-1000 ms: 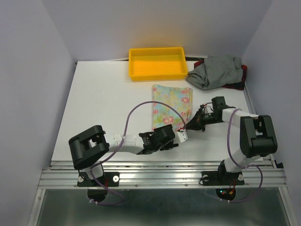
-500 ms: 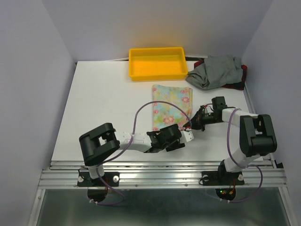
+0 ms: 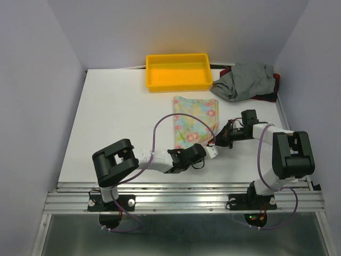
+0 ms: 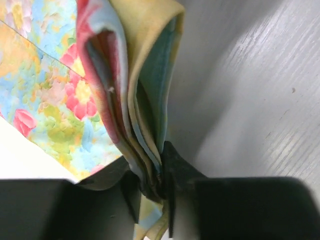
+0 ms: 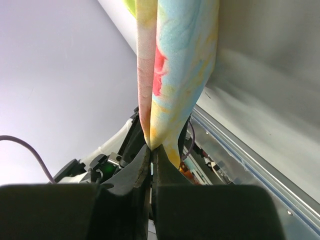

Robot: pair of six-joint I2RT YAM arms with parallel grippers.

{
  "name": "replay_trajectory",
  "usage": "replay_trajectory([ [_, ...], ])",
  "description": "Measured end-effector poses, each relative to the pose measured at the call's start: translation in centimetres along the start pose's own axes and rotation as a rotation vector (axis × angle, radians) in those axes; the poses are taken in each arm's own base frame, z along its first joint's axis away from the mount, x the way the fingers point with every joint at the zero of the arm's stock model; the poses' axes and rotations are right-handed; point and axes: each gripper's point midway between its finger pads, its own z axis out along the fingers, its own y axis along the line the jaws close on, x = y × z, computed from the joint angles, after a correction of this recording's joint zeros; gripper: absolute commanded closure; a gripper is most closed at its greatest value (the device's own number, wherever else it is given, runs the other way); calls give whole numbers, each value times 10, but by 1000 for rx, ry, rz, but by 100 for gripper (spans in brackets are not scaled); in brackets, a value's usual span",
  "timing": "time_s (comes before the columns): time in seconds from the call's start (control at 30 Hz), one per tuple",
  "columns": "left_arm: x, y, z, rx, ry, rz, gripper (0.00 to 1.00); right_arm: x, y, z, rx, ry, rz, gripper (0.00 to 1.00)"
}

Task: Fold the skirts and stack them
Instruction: Fold the skirt

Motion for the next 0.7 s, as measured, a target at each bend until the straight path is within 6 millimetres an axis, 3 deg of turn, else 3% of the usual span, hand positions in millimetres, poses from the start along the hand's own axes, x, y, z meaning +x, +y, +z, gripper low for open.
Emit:
replay_trajectory([
  [0.03, 0, 1, 0, -3, 1, 0, 100, 0, 0, 0, 0, 0, -3, 99],
  [0.1, 1, 4, 0, -5, 4, -4, 100, 0, -1, 0, 0, -2, -13, 95],
  [0.13, 1, 5, 0, -3, 5, -5, 100, -1, -1, -1, 0, -2, -23, 86],
  [0.17, 1, 6, -2, 6, 7, -3, 100, -1, -2, -1, 1, -2, -35, 61],
  [0.2, 2, 6, -3, 14, 9, 4, 100, 0, -4, -1, 4, -1, -56, 50],
  [0.23, 1, 6, -5, 29, 11, 12, 100, 1, -6, -1, 13, 4, -65, 41],
  [0.3, 3, 6, -10, 54, 29, 33, 100, -2, -11, -3, 48, 1, -102, 33],
  [0.37, 5, 4, -14, 90, 54, 64, 100, -11, -10, -7, 89, -7, -163, 33],
  [0.47, 6, -1, -20, 150, 86, 112, 100, -40, 10, -20, 146, -44, -313, 35],
  [0.57, 13, -6, -28, 204, 128, 157, 100, -70, 41, -33, 165, -92, -462, 36],
  [0.7, 23, -11, -37, 263, 185, 205, 100, -90, 83, -39, 88, -169, -556, 37],
])
